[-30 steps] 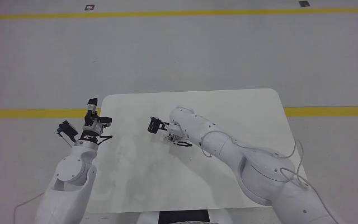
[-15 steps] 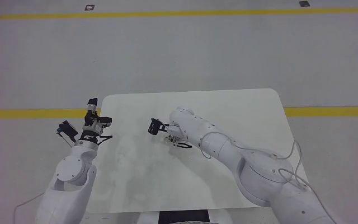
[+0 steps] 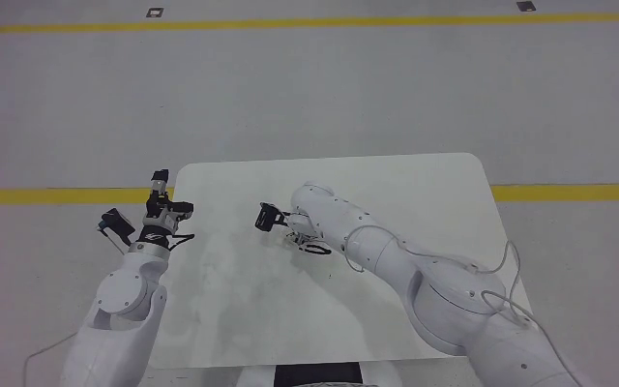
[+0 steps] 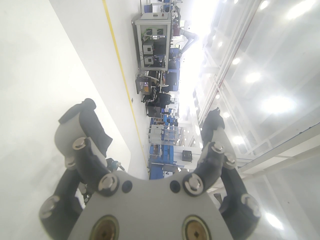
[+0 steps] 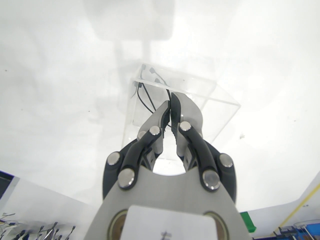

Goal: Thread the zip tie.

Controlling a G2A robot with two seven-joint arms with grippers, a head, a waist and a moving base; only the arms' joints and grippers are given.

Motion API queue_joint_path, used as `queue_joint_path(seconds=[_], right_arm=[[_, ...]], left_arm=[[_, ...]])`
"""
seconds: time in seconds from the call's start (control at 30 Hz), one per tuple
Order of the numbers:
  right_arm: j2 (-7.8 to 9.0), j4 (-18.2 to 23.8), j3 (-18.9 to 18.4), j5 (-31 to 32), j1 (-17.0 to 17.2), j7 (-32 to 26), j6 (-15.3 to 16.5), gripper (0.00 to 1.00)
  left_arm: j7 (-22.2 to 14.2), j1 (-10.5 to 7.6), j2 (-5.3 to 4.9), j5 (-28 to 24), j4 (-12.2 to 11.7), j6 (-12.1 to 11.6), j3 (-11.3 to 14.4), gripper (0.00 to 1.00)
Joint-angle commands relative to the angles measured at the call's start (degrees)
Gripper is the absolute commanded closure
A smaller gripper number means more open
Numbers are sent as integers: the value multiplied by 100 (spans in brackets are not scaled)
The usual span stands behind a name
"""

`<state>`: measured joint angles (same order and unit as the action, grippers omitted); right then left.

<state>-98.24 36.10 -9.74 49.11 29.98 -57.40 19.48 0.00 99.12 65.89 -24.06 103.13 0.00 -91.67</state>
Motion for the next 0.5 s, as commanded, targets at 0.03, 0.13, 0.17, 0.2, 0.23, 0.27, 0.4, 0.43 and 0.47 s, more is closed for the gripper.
queue_joint_path(seconds=[0.03,0.13,0.17,0.2,0.23,0.27,0.4,0.43,0.47], right_arm=[[24,40,0,-44,-73,-48,0,100],[67,88,0,-110,-123,-104,0,100],[86,117,0,-137,-134,-125,0,100],[100,137,0,-157,-140,-139,0,100],[115,158,0,-176,-144,-150,0,100],[130,181,0,-209,-144,-156,0,100],[191,262,0,-281,-110,-178,0,100],[201,278,0,-296,-93,-179,0,98],[209,291,0,-304,-77,-180,0,93]], left_arm=[[0,0,0,0,0,0,0,0],[0,0,0,0,0,0,0,0],[0,0,0,0,0,0,0,0],[0,0,0,0,0,0,0,0],[0,0,0,0,0,0,0,0],[0,0,0,0,0,0,0,0],[0,0,0,0,0,0,0,0],[0,0,0,0,0,0,0,0],[0,0,0,0,0,0,0,0]])
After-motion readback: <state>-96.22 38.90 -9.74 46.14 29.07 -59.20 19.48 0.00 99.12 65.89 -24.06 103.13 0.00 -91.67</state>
